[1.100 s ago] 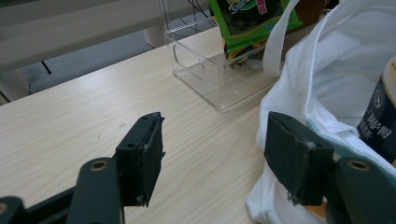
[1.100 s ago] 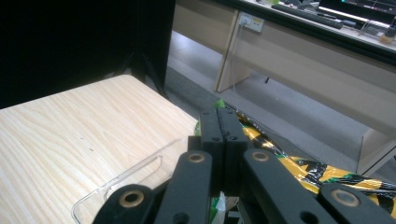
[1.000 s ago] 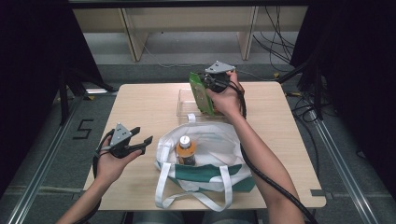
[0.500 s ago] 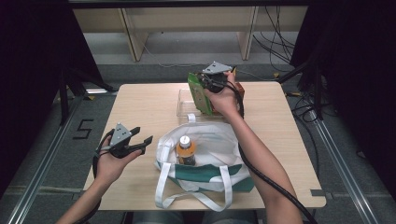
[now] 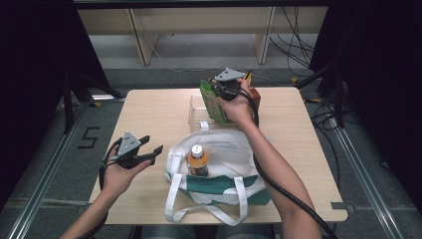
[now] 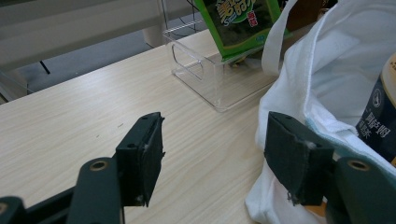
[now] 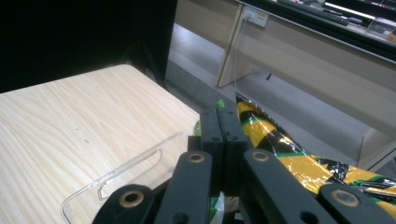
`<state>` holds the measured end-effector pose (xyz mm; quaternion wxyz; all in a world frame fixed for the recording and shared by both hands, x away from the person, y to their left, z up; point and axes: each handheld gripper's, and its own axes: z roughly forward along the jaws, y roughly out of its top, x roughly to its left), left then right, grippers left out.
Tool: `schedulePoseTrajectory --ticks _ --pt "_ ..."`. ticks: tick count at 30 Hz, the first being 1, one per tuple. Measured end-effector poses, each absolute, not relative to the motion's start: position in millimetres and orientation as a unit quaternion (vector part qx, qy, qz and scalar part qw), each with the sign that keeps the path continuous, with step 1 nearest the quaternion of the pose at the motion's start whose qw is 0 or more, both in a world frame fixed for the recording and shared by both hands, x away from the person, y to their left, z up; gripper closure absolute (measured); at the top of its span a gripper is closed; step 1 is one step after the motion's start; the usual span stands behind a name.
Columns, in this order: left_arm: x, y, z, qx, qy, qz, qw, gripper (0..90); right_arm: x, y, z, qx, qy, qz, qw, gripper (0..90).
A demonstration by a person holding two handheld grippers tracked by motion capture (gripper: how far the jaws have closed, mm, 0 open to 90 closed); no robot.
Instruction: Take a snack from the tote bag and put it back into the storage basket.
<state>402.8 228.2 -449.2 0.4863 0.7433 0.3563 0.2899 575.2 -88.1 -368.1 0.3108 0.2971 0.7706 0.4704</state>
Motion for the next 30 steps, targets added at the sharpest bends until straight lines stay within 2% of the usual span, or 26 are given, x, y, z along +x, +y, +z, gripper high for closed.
schedulePoseTrajectory --ticks 12,30 --pt "402 229 -449 0.744 0.358 0.289 0.485 37.0 573 -90 -377 0.305 0.779 0.454 0.306 90.0" --pt "403 227 -449 0.745 0.351 0.289 0.488 37.0 547 -126 -375 0.327 0.804 0.401 0.293 90.0"
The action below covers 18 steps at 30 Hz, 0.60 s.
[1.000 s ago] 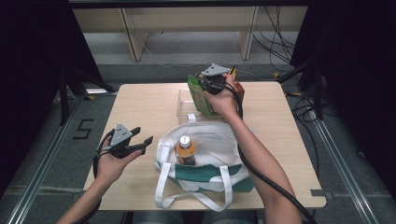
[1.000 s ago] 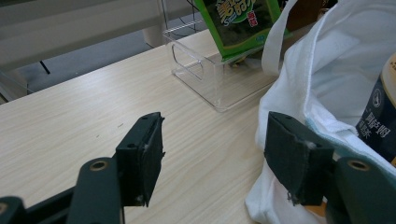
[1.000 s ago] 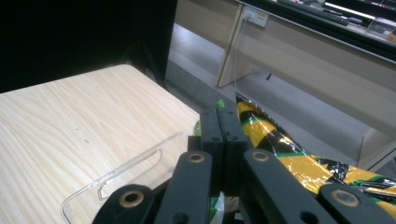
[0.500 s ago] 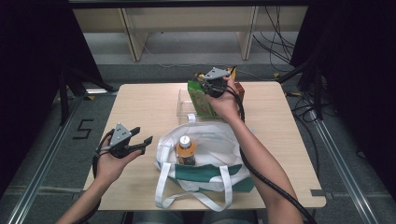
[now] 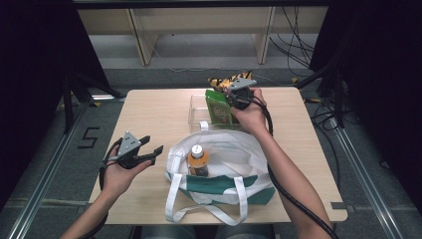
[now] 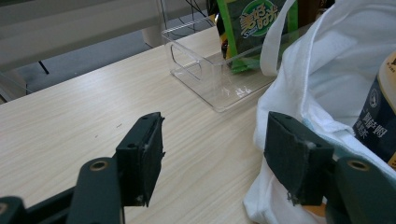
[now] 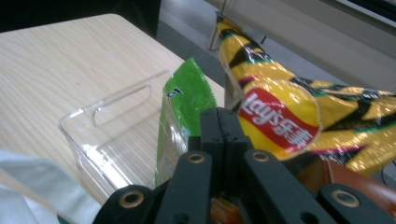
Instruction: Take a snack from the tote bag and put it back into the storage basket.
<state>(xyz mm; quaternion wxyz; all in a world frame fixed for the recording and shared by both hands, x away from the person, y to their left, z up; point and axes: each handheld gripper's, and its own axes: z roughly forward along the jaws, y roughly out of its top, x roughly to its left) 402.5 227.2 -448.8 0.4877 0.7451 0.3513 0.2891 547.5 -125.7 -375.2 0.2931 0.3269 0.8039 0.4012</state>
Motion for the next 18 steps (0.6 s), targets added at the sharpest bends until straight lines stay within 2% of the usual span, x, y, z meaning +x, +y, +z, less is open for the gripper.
schedulePoseTrajectory --ticks 18 --pt "402 226 -448 0.746 0.35 0.289 0.487 37.1 529 -147 -381 0.34 0.811 0.377 0.29 90.0"
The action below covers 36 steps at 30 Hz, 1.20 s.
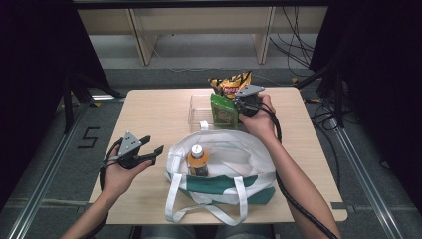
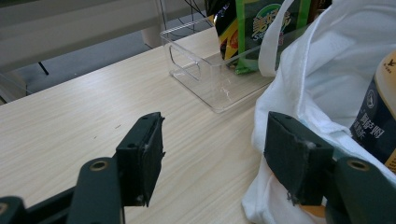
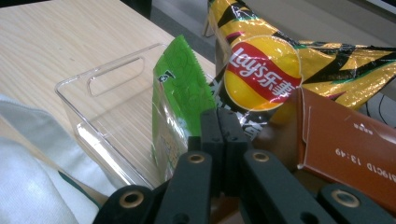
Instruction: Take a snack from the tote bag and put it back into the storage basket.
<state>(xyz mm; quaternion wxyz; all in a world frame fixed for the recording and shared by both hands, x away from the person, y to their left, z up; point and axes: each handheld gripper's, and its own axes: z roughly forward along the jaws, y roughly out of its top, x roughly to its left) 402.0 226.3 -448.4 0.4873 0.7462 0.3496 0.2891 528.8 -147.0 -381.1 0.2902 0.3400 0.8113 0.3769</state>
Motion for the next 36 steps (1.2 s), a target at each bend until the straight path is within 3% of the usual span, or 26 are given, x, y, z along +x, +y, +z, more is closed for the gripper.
schedulePoseTrajectory --ticks 36 --pt "401 224 -449 0.745 0.355 0.289 0.485 37.1 518 -157 -385 0.356 0.81 0.36 0.297 87.2"
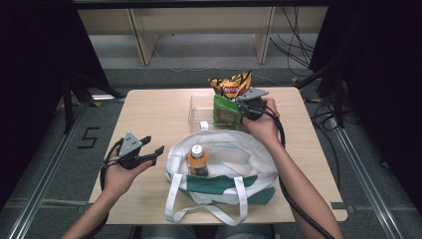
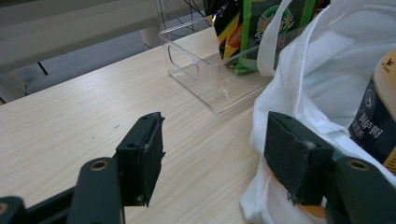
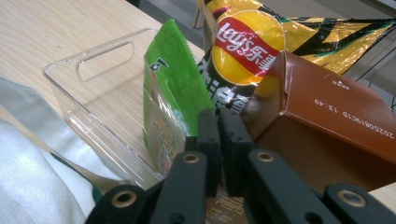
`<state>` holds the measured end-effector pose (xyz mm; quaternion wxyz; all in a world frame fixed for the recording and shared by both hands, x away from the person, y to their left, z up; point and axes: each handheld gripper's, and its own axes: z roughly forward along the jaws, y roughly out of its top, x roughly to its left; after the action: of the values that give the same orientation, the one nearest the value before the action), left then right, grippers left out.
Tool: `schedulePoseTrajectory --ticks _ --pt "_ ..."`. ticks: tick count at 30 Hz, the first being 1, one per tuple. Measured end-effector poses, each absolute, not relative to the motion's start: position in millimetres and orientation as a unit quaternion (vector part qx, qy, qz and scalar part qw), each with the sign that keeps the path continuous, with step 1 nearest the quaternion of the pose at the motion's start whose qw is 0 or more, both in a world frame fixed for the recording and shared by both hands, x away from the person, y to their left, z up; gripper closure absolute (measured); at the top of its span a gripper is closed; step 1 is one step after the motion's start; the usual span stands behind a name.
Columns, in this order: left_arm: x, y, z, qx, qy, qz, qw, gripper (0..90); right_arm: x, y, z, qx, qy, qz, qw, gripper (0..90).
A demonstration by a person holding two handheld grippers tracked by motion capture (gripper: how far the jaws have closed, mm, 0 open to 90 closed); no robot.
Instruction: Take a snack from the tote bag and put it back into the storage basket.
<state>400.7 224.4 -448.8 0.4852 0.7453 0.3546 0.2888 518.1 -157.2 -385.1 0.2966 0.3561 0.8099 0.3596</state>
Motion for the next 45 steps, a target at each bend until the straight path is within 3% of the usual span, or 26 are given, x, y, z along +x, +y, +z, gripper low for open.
schedulePoseTrajectory --ticks 13,21,45 --pt "401 225 -448 0.743 0.353 0.289 0.489 37.2 510 -156 -374 0.351 0.788 0.396 0.314 67.5" --pt "399 223 -447 0.741 0.35 0.292 0.493 37.3 493 -163 -367 0.364 0.764 0.454 0.277 51.0" --pt "401 223 -443 0.732 0.345 0.298 0.507 37.5 440 -206 -359 0.397 0.721 0.497 0.275 44.3"
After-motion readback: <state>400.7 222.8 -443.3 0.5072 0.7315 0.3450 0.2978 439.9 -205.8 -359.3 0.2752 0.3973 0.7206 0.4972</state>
